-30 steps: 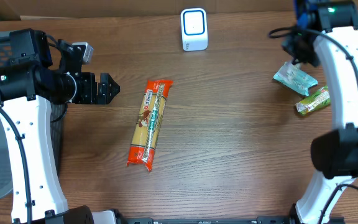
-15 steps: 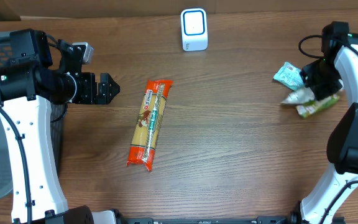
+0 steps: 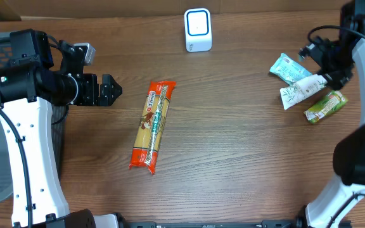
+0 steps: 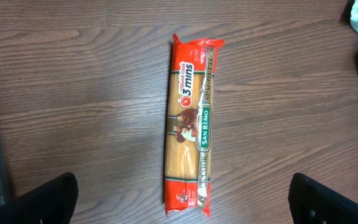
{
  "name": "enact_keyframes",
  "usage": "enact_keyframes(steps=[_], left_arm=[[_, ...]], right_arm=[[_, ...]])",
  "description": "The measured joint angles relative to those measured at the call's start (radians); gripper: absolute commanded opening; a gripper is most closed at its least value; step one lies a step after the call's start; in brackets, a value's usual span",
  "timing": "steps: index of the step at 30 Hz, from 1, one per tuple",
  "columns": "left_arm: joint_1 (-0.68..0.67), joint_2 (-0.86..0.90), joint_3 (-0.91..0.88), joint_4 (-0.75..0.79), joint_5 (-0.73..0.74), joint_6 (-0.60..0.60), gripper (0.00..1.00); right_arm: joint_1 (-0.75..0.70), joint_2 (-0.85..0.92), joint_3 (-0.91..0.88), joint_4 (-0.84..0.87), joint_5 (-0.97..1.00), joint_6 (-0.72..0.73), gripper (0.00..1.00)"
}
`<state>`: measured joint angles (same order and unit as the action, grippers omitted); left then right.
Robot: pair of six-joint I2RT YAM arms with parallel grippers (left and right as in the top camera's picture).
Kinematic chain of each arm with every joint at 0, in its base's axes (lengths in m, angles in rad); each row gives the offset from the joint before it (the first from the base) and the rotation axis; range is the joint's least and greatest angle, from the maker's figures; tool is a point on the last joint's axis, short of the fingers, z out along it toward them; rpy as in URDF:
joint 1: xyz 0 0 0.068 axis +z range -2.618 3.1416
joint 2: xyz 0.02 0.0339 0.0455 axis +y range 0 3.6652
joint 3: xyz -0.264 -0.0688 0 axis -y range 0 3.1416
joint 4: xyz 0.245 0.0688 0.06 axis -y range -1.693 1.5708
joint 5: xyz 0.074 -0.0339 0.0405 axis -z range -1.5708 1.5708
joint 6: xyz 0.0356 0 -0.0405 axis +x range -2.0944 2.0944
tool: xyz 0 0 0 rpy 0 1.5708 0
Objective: Scan the item barcode
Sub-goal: 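Carry the white tube to the right side and release it, then move the right gripper left over the red spaghetti pack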
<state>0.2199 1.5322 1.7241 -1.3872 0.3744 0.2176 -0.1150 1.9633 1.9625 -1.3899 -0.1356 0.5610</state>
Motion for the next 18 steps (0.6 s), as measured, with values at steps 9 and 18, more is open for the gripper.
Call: enact_keyframes(steps=[9, 18], left_arm=[[0.0, 0.0, 0.0, 0.0, 0.0, 0.0, 1.0], [0.0, 0.0, 0.0, 0.0, 0.0, 0.0, 1.0]], right_arm=[[0.395, -0.038, -0.056, 0.156, -0.128, -0.067, 1.0], [0.793, 0.093, -0.187, 0.482, -0.059, -0.02, 1.0]])
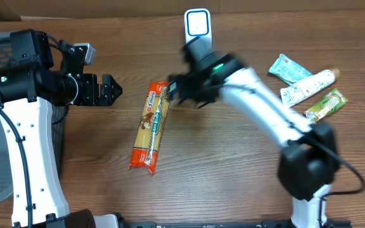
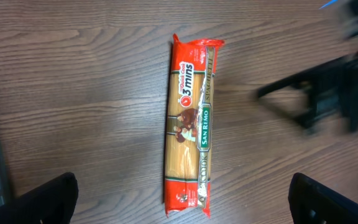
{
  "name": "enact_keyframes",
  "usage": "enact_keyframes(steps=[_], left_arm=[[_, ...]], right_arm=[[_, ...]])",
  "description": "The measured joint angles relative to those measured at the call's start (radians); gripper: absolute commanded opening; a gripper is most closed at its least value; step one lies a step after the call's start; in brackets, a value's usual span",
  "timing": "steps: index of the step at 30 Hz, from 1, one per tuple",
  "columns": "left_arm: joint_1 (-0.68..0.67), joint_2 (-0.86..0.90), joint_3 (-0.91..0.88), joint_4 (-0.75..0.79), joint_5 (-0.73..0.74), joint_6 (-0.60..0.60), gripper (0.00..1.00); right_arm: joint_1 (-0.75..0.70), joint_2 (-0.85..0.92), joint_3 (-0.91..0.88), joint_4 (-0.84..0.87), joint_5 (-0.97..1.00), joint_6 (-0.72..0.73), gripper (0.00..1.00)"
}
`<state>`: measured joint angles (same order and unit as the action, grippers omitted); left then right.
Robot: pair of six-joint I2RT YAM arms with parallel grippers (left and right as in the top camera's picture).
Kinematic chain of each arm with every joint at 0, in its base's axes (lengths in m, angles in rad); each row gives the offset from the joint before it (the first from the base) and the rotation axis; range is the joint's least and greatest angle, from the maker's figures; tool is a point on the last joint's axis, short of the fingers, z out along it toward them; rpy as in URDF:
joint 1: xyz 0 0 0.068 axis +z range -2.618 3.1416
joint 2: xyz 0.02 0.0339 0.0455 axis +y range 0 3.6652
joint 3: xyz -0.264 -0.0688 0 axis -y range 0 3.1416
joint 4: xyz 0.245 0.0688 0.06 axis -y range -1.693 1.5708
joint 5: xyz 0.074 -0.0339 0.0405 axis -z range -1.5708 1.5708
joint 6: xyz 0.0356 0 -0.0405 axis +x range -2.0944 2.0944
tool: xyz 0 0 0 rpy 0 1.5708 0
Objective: Scan the item barcode
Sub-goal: 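Move the right gripper left over the red spaghetti pack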
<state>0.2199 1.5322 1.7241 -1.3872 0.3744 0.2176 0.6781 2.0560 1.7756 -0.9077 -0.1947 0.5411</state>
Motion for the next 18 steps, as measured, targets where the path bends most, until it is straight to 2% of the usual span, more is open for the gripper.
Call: enact_keyframes(steps=[7, 13, 15, 17, 18], left_arm=[[0.0, 0.0, 0.0, 0.0, 0.0, 0.0, 1.0], [0.0, 0.0, 0.0, 0.0, 0.0, 0.0, 1.0], [0.0, 0.0, 0.0, 0.0, 0.0, 0.0, 1.0], [0.0, 0.0, 0.0, 0.0, 0.0, 0.0, 1.0], [0.0, 0.0, 0.0, 0.0, 0.0, 0.0, 1.0]], right_arm=[[0.158, 0.119, -0.003, 0.116, 0.182, 0.116, 1.0], [0.173, 0.194, -0.003, 0.156, 0.246, 0.203, 0.97], [0.172, 0.217, -0.003, 0.168, 0.247, 0.22, 0.9], [0.172, 0.231, -0.003, 0.179, 0.244, 0.23, 0.73], [0.172, 0.231, -0.003, 0.182, 0.239, 0.24, 0.68]])
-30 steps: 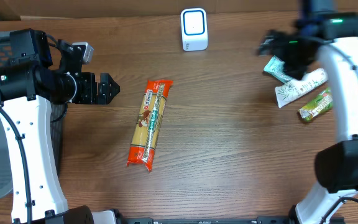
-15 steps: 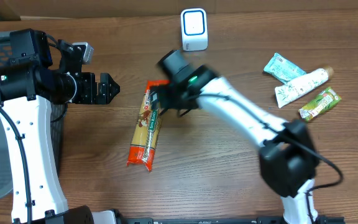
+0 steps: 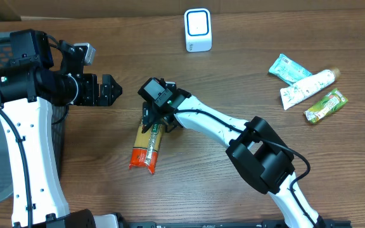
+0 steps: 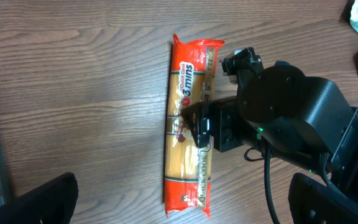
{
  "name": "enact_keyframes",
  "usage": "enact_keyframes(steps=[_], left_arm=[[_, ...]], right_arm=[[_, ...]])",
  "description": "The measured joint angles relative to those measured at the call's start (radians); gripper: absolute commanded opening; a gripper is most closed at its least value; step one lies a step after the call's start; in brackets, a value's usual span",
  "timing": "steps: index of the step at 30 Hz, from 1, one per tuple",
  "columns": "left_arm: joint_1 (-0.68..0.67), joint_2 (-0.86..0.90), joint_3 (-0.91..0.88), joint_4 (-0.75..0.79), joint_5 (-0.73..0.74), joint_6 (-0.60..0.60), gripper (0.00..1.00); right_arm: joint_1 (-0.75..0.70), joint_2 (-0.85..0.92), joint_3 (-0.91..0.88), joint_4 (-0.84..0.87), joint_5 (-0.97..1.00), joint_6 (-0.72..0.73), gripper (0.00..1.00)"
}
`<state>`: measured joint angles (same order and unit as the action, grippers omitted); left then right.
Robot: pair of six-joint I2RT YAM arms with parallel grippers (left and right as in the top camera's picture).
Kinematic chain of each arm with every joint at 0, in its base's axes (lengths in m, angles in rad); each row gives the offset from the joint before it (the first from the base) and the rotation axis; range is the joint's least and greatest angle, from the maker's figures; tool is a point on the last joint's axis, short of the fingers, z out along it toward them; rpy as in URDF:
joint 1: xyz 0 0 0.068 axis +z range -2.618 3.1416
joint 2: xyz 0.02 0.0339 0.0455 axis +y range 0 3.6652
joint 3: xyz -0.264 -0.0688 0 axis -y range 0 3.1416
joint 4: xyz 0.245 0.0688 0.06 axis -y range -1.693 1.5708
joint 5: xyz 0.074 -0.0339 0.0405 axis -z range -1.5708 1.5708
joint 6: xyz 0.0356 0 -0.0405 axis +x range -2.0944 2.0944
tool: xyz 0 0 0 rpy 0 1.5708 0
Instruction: Scan the item barcode
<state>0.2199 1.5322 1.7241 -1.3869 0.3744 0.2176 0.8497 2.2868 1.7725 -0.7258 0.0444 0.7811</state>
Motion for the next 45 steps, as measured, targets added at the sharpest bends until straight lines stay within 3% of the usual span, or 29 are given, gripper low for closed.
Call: enact_keyframes(steps=[7, 14, 18, 22, 26, 34, 40, 45], left_arm=[[0.0, 0.0, 0.0, 0.0, 0.0, 0.0, 1.0], [0.0, 0.0, 0.0, 0.0, 0.0, 0.0, 1.0], [0.0, 0.0, 0.0, 0.0, 0.0, 0.0, 1.0], [0.0, 0.0, 0.0, 0.0, 0.0, 0.0, 1.0], [0.0, 0.0, 0.0, 0.0, 0.0, 0.0, 0.99], [0.0, 0.0, 0.0, 0.0, 0.0, 0.0, 1.0], [0.0, 0.0, 0.0, 0.0, 0.0, 0.0, 1.0], [0.0, 0.0, 0.0, 0.0, 0.0, 0.0, 1.0]], right_arm=[[-0.001, 0.0, 0.009, -0.028, -0.03, -0.026, 0.19], [-0.044, -0.029, 0.023, -0.166, -0.064, -0.069, 0.15], [-0.112, -0.053, 0.018, -0.281, -0.073, -0.175, 0.22], [-0.202, -0.07, 0.007, -0.397, -0.071, -0.315, 0.55], [-0.269, -0.07, 0.001, -0.44, -0.066, -0.409, 0.77], [-0.226, -0.073, 0.063, -0.477, -0.031, -0.479, 0.79], [-0.089, -0.078, 0.072, -0.446, 0.035, -0.459, 0.77], [0.038, -0.079, 0.011, -0.403, 0.227, -0.389, 0.72]])
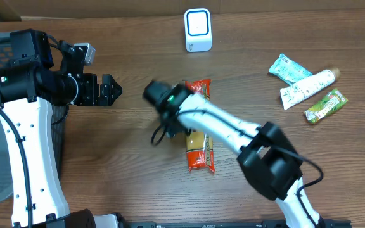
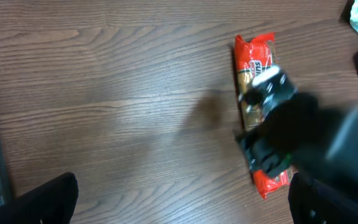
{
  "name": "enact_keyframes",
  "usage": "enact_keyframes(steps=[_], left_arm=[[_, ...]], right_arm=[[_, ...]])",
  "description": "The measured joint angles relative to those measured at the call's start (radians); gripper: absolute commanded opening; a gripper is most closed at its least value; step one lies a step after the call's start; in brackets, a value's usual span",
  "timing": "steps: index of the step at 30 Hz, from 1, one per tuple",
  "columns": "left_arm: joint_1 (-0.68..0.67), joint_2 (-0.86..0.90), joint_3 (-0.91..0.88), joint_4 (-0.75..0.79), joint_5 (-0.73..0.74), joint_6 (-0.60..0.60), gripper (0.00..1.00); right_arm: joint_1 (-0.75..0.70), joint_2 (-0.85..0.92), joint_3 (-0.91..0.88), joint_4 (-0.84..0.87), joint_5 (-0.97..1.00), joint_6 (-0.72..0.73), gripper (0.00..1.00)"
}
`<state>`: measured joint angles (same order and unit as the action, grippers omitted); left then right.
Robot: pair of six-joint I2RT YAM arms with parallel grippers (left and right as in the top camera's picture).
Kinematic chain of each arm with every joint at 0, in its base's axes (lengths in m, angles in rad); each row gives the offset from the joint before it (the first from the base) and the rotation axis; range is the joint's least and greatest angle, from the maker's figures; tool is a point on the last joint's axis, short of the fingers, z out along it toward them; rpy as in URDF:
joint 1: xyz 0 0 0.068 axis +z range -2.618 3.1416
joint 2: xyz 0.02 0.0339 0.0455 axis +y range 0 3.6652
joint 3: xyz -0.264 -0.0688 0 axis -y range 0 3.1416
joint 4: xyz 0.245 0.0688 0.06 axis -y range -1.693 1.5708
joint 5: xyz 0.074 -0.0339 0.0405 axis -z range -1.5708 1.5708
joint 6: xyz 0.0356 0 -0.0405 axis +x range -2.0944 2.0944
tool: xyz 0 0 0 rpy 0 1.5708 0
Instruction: Scan the item barcode
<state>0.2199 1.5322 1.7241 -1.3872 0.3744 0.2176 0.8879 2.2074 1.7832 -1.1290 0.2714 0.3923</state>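
Note:
A long red and orange spaghetti packet [image 1: 199, 136] lies nearly lengthwise in the middle of the table, its top end toward the white and blue scanner [image 1: 198, 30] at the back. My right gripper [image 1: 181, 123], blurred by motion, is over the packet's middle and appears shut on it. The left wrist view shows the same dark gripper [image 2: 278, 140] covering the middle of the packet [image 2: 255, 57]. My left gripper [image 1: 113, 88] stands open at the left, well away from the packet, with nothing between its fingers [image 2: 48, 199].
A teal sachet [image 1: 288, 68], a white tube [image 1: 309, 87] and a green packet [image 1: 326, 106] lie at the right. A grey mesh basket stands at the left edge beside the left arm.
The spaghetti packet has shifted to the right and turned from a slant to nearly upright, with my right gripper still on its middle. The left arm has not moved.
My right gripper was first at the far right by the small packets, the spaghetti lying slanted left of centre. Then the arm was over the packet's top end, then down on its middle. Now the packet sits further right, held.

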Motion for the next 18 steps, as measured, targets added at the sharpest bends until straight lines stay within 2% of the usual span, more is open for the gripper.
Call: enact_keyframes(steps=[3, 9, 17, 18], left_arm=[[0.0, 0.0, 0.0, 0.0, 0.0, 0.0, 1.0], [0.0, 0.0, 0.0, 0.0, 0.0, 0.0, 0.99], [0.0, 0.0, 0.0, 0.0, 0.0, 0.0, 1.0], [0.0, 0.0, 0.0, 0.0, 0.0, 0.0, 1.0]], right_arm=[[0.035, 0.0, -0.053, 0.007, 0.105, 0.03, 0.72], [0.016, 0.0, -0.122, 0.052, 0.217, 0.041, 0.7], [0.016, -0.009, -0.186, 0.08, 0.261, 0.031, 0.46], [0.016, -0.013, -0.196, 0.083, 0.265, 0.025, 0.36]])
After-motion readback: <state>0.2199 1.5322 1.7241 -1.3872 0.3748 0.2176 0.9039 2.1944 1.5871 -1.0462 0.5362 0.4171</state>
